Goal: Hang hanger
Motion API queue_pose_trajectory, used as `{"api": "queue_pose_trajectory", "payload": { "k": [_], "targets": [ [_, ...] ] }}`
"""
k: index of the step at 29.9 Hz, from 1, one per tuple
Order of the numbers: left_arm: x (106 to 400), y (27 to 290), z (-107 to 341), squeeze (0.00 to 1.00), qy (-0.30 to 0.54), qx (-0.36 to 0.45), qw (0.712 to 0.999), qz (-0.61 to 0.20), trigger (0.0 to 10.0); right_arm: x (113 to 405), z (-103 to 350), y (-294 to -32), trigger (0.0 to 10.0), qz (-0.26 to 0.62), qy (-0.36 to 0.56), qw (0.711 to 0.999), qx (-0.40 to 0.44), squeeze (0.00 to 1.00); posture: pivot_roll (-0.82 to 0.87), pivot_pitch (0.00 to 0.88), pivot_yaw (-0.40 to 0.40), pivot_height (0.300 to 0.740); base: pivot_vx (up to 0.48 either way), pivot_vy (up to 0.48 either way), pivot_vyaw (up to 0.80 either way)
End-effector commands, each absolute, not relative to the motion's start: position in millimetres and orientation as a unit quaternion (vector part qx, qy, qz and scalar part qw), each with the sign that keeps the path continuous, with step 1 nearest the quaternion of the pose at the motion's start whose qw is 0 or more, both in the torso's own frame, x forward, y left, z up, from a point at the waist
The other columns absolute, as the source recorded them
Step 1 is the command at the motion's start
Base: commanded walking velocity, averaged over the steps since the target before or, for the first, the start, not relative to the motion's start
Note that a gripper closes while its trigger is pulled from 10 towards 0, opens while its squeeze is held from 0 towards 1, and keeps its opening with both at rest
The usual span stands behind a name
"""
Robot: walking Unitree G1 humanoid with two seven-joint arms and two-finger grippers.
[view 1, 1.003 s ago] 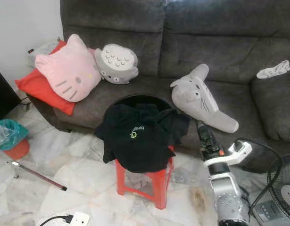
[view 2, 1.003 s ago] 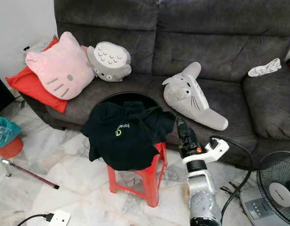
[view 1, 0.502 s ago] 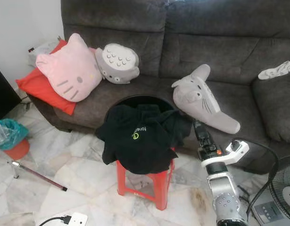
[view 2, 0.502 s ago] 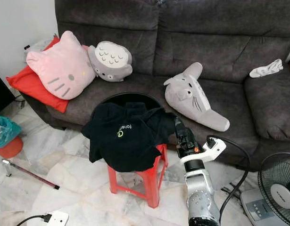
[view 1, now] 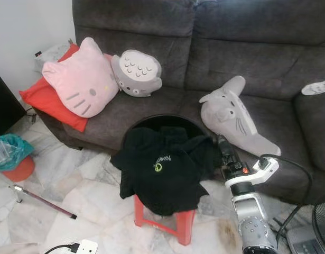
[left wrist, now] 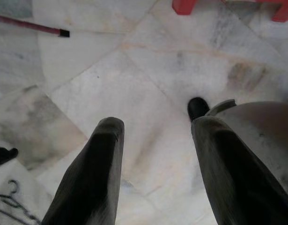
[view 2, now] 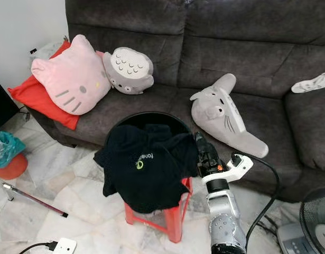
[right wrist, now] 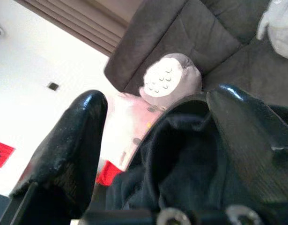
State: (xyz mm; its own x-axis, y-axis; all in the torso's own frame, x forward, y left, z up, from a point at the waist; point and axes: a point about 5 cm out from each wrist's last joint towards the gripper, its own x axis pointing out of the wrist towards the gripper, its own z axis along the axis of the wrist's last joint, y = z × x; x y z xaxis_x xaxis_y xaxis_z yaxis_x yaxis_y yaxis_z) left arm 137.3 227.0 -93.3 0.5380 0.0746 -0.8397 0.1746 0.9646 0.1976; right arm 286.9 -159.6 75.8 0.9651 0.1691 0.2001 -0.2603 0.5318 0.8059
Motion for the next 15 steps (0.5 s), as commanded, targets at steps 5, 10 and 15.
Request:
{"api": "queue_pose_trajectory", "payload": {
  "k": [5,10,15],
  "targets": [
    [141.9,225.2,-92.0,0.0,0.474,0.129,0.87,-0.031,10.0,284.7,74.9,-164.3,10.0,0.118,-0.048,0.876,0.465,0.0,-0.05,0.029,0.046,0.74,0.212,0.0,0.0],
    [141.8,225.1,-92.1,0.0,0.474,0.128,0.87,-0.032,10.0,282.7,76.9,-162.4,10.0,0.124,-0.052,0.874,0.467,0.0,-0.05,0.033,0.047,0.74,0.0,0.0,0.0],
    [141.8,225.1,-92.1,0.0,0.474,0.13,0.87,-0.032,10.0,271.2,79.8,-161.7,10.0,0.134,-0.062,0.868,0.475,0.0,-0.06,0.038,0.048,0.74,0.0,0.0,0.0]
  ]
}}
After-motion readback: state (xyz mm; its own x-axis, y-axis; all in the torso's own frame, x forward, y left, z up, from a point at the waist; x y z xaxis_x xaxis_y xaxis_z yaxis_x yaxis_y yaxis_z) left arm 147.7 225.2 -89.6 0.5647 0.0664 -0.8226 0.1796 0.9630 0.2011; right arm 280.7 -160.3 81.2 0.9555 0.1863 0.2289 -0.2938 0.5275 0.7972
